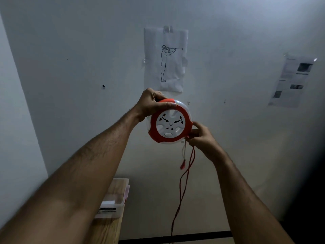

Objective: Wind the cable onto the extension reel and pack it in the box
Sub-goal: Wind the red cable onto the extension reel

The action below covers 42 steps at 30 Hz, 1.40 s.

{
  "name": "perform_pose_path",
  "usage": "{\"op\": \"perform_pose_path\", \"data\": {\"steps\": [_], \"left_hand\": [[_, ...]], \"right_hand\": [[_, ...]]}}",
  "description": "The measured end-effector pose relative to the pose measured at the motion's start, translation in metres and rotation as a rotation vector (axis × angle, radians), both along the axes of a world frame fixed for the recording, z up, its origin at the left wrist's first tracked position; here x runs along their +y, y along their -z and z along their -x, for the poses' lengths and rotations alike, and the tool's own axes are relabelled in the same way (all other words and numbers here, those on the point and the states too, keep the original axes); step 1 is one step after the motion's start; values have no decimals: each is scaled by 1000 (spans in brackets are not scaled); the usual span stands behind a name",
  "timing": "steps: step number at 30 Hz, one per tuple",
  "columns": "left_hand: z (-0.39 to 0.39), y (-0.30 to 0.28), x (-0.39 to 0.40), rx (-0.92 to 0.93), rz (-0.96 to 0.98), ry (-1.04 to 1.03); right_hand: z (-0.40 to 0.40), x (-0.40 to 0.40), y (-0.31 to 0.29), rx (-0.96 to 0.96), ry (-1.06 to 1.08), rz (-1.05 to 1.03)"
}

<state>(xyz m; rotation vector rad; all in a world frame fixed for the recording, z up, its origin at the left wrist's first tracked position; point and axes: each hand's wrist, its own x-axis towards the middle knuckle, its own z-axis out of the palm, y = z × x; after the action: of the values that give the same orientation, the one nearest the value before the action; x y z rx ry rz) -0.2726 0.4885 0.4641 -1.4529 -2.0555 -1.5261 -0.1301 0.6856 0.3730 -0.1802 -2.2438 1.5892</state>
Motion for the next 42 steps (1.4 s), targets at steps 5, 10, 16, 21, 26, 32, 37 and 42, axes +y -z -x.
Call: {"op": "perform_pose_path", "data": {"steps": [5, 10, 16, 21, 26, 32, 37, 42], "left_hand": [[-2, 0, -2, -9, -13, 12], [-3, -1, -7, -23, -24, 17], [-2, -2, -14, -30, -26, 21], [2, -3, -19, -21, -25, -1], [2, -3, -19, -34, -45, 11], [3, -2, -21, -11, -19, 0], [4, 3, -15, 17, 25, -24], [1, 1, -8, 15, 8, 3]], "right_hand": [[-2, -11, -9, 75, 127, -61], [0, -15, -3, 141, 292, -530], [-1, -11, 4, 350, 440, -774], [-5, -3, 3, 412, 408, -517], [-6, 9, -5, 376, 667, 194], [-10, 48, 6, 226, 841, 788], [-11, 47, 25, -38, 649, 602], [-9, 35, 18, -61, 656, 107]]}}
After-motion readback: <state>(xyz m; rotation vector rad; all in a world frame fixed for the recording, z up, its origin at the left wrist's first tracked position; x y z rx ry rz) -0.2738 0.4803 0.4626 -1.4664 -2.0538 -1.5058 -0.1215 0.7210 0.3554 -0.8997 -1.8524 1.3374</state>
